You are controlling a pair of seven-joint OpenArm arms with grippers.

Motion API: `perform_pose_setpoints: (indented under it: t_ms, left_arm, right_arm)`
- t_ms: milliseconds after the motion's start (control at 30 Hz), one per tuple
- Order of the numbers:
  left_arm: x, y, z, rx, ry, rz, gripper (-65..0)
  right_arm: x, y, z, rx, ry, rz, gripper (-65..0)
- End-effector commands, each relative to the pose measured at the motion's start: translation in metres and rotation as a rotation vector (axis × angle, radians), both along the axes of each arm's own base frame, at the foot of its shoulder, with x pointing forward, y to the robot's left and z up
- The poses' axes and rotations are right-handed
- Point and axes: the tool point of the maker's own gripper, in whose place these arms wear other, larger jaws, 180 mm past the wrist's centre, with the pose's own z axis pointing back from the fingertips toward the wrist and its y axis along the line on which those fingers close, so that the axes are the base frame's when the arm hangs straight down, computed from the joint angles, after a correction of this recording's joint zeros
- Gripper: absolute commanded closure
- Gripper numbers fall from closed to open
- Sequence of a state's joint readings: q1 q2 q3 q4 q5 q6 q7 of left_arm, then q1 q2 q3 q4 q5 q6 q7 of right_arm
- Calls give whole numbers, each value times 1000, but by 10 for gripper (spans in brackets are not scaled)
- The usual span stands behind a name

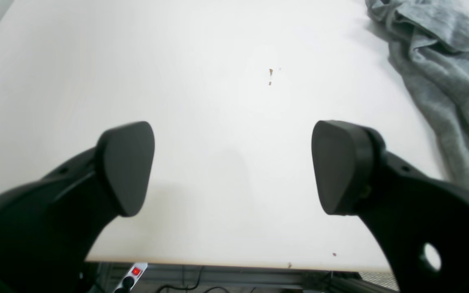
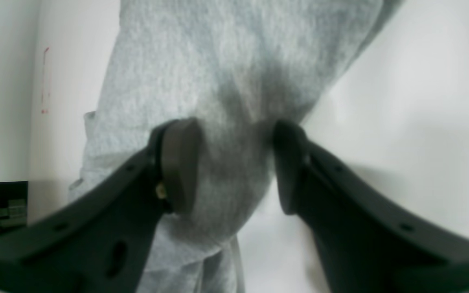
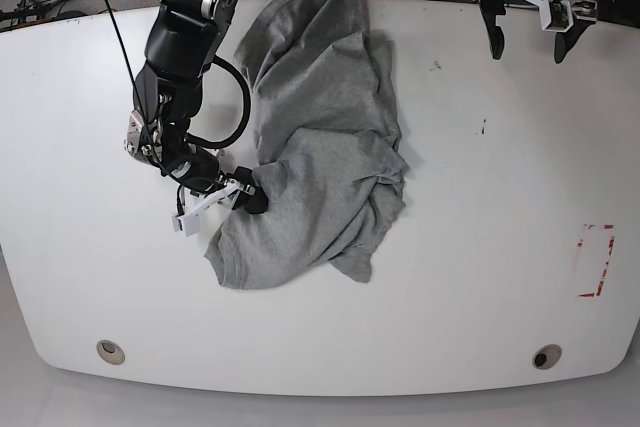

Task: Fold the T-shirt properly
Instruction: 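Move the right gripper down to the grey shirt's hem and grasp it, then reach the left gripper to the shirt's opposite edge and grasp it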

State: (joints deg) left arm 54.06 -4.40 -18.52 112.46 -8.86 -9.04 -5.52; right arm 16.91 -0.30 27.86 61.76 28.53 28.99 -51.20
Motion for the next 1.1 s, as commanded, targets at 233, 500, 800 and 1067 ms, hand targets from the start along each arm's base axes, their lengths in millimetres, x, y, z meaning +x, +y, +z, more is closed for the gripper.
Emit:
perform_pose_setpoints:
  t_ms: [233, 500, 800, 1067]
  left_arm:
    - [12, -26, -10, -41, 73, -72, -576]
    - [15, -66, -26, -107, 167, -205, -578]
    - [11, -129, -42, -146, 320, -544, -572]
    - [25, -145, -49, -92, 378, -659, -572]
  right_arm:
    - [15, -4, 16, -17, -48, 2, 0]
    - [35, -22, 48, -65, -135, -12, 0]
    - [48, -21, 101, -169, -298, 26, 0]
    - [53, -16, 155, -271, -456, 71, 0]
